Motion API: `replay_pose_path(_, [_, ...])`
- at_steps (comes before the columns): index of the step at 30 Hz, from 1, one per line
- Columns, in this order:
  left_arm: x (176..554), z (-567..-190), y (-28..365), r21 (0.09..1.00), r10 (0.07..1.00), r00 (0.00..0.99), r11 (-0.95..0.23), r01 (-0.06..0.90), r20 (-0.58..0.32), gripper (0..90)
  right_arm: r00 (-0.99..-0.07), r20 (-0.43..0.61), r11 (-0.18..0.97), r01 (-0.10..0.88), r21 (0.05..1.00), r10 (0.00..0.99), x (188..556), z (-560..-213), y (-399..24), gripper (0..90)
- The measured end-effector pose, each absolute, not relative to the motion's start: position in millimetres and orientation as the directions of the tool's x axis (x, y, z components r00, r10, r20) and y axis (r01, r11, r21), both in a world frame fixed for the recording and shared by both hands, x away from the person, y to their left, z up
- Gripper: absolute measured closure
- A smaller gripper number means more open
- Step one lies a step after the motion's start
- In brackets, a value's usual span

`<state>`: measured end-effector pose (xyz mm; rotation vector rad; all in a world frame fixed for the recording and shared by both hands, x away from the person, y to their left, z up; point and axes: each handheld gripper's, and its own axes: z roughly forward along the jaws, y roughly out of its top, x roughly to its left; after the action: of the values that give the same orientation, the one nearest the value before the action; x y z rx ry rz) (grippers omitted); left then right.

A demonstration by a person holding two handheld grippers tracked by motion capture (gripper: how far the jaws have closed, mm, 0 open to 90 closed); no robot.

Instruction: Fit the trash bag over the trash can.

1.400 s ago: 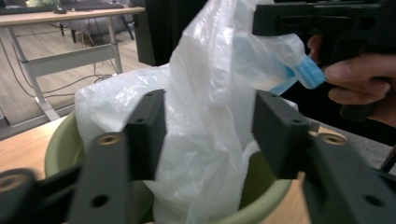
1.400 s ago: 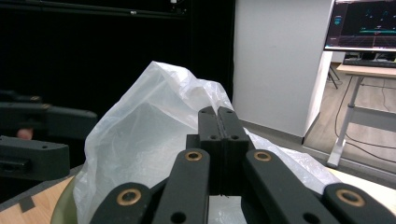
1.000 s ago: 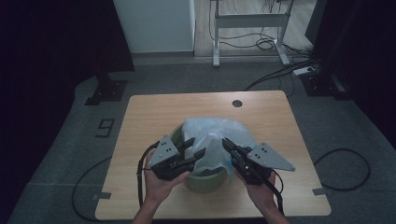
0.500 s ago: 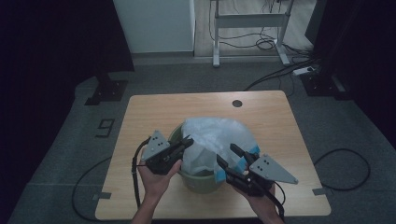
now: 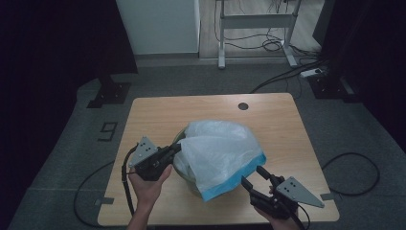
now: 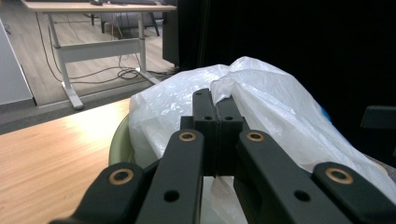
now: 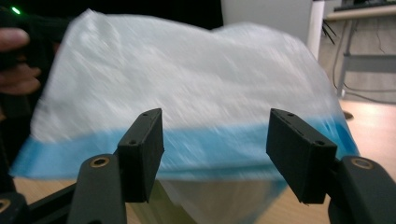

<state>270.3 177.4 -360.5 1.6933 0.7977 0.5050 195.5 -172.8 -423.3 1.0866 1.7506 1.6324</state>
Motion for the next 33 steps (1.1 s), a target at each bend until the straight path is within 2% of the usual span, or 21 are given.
replay_pose_path(11, [270, -363, 181, 0.960, 0.734, 0.674, -0.121, 0.254, -0.086, 89.5, -0.518, 0.186, -0.041, 0.278, 0.960, 0.835, 194, -451, -185, 36.5])
replay_pose_path(33, [270, -365, 182, 0.961, 0.727, 0.679, -0.109, 0.255, -0.097, 89.5, -0.462, 0.204, -0.062, 0.303, 0.951, 0.863, 216, -455, -188, 39.2])
